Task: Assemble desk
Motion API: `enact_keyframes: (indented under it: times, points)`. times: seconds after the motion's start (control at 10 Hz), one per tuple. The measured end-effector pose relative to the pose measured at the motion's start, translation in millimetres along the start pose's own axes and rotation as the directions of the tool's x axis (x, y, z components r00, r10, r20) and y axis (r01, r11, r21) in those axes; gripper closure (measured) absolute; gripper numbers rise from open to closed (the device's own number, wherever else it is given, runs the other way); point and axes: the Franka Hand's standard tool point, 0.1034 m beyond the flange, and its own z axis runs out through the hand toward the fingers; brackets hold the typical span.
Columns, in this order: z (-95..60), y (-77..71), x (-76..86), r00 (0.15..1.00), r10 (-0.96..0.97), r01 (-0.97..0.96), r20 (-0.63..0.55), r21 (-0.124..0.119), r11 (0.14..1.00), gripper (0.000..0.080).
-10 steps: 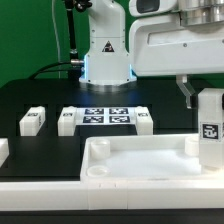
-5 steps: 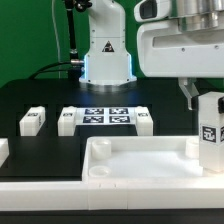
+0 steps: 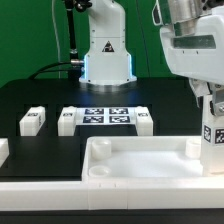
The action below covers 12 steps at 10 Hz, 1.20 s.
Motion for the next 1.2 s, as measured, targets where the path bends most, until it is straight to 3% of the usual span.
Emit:
enact_keyframes:
  times: [0.1, 0.3, 0.4, 0.7, 0.8, 0.9, 1.0, 1.2]
  points:
    - [0.6, -0.9, -1.0, 0.997, -0.079, 0.079, -0.006, -0.005, 0.997, 0.0502]
    - [6.7, -10.4, -10.7, 0.935, -0.356, 0.356, -0.009, -0.016, 0.934, 0.0191]
    - [9.6, -9.1, -16.4, 0.896, -0.444, 0.444, 0.006, -0.031, 0.896, 0.0162]
    - [9.4, -8.8, -13.7, 0.741, -0.672, 0.672, 0.011, -0.032, 0.740, 0.0153]
    - [7.7, -5.7, -12.0, 0.558, -0.829, 0.829, 0.023, -0.063, 0.556, 0.0151]
    - [4.5, -5.0, -12.8, 0.410, -0.911, 0.910, 0.037, -0.073, 0.407, 0.0151]
    - [3.9, -4.0, -13.7, 0.314, -0.948, 0.948, 0.048, -0.073, 0.310, 0.0151]
    - [5.1, -3.5, -13.4, 0.342, -0.938, 0.938, 0.048, -0.075, 0.339, 0.0194]
